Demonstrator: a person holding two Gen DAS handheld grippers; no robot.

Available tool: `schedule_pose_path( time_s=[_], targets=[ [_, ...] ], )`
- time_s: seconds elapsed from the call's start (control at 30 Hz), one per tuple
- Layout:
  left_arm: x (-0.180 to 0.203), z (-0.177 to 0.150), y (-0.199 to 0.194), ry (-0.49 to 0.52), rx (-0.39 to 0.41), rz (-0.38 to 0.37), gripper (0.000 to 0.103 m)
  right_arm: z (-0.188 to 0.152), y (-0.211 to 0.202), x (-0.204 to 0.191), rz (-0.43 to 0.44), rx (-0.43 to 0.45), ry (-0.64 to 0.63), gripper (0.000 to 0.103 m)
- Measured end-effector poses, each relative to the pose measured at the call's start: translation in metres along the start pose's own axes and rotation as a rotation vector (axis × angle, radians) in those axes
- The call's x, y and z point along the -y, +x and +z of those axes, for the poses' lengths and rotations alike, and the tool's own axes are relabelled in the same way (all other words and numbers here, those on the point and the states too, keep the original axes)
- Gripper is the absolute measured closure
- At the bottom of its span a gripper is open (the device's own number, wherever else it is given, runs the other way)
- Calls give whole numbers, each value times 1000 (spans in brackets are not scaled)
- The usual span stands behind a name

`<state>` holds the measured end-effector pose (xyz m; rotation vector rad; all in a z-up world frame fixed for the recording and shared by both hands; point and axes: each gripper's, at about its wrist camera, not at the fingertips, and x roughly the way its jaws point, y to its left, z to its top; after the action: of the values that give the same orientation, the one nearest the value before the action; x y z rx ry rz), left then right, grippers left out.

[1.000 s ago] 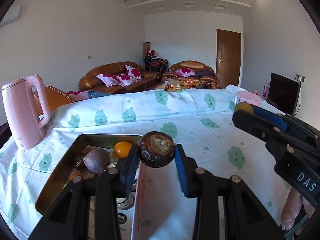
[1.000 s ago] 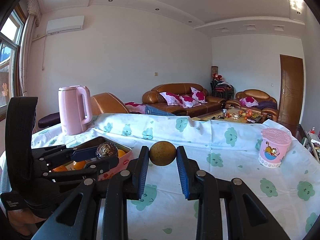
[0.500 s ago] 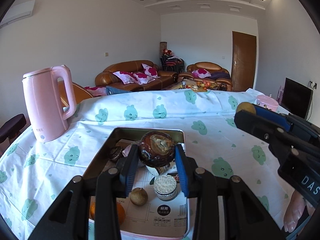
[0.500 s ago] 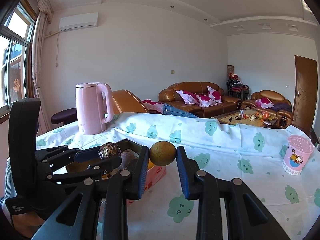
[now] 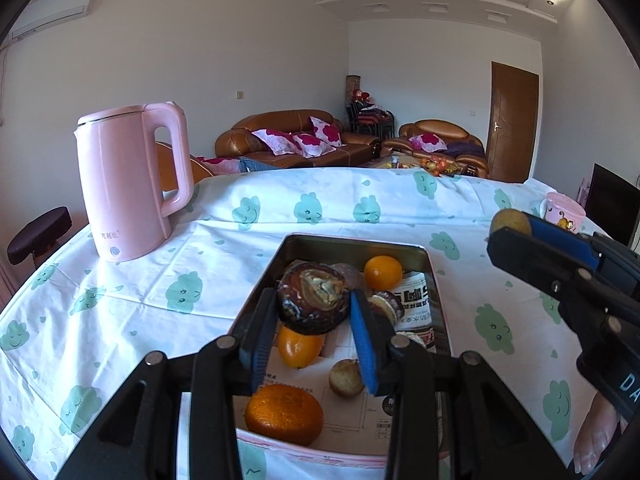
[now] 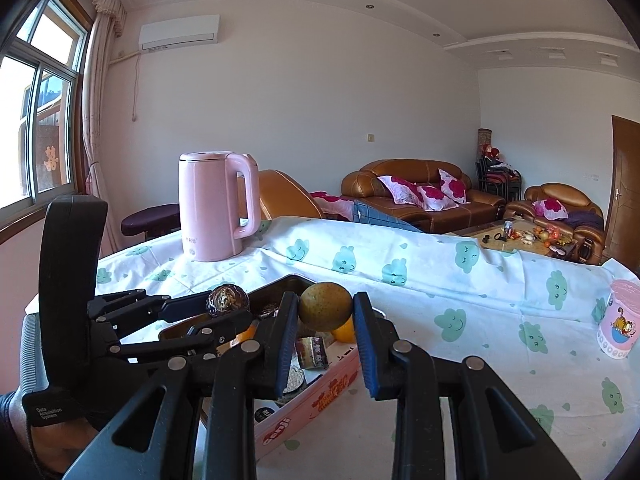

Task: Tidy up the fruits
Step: 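Carry the brown fruit and the yellow fruit over the tin box with both tools, then lower both fruits into the tin box and open both tools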

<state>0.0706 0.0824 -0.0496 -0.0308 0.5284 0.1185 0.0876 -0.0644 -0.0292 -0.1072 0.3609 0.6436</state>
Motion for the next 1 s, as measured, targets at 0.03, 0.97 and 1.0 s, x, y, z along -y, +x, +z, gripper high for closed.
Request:
schedule_pose_path(
  time_s=[0.03,0.97,1.0],
  targets=[
    [-2,0,0,-2,-2,2,65,0,1,-2,4,-2,-2,73],
    [-25,-8,18,-15,-80,9,65,-15,45,-29,48,-118,-21,73],
    [-25,-8,19,-16,-83,7,65,-15,45,-29,49,-119,-20,73]
  ],
)
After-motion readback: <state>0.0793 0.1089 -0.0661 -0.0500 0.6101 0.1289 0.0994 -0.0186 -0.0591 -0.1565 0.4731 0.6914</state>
